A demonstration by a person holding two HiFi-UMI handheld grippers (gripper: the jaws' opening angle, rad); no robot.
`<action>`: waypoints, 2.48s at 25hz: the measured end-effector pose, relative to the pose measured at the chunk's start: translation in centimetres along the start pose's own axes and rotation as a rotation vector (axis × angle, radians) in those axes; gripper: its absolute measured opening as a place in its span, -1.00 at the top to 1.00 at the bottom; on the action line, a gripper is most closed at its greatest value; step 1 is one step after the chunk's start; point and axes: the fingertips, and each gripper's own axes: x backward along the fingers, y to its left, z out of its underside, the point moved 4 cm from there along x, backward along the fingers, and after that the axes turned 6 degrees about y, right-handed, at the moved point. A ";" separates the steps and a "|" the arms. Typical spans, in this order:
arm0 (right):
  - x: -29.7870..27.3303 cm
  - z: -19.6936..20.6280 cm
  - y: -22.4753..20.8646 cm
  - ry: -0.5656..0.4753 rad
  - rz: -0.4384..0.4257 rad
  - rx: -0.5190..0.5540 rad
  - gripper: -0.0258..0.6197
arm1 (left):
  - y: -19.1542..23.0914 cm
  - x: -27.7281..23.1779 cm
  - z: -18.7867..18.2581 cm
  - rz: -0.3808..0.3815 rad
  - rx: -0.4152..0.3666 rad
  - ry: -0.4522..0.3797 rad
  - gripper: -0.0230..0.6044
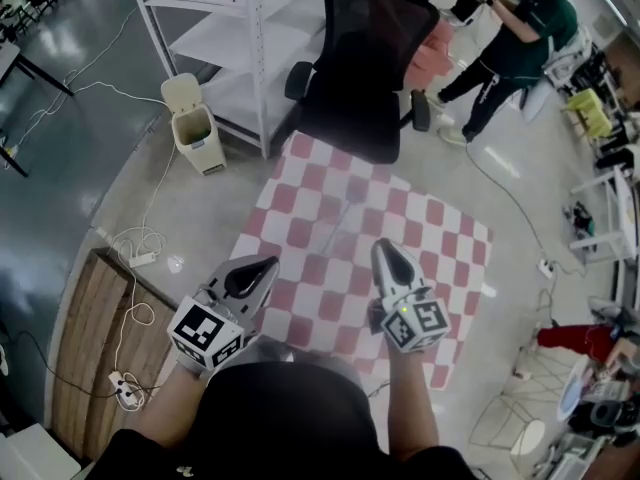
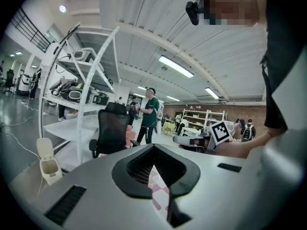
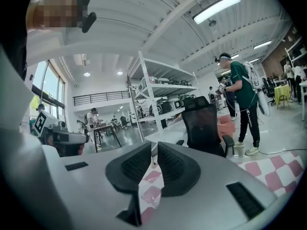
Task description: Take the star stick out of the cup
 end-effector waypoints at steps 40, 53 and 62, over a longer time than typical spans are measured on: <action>-14.1 6.2 -5.3 0.200 -0.189 -0.037 0.83 | 1.2 2.6 6.4 -0.317 0.117 0.150 0.80; -10.1 2.0 -2.2 0.115 -0.190 0.020 0.83 | 0.4 3.8 5.2 -0.282 0.067 0.126 0.80; -5.1 -2.7 -0.1 -0.019 -0.144 0.035 0.83 | 0.2 4.0 2.5 -0.195 0.043 0.044 0.80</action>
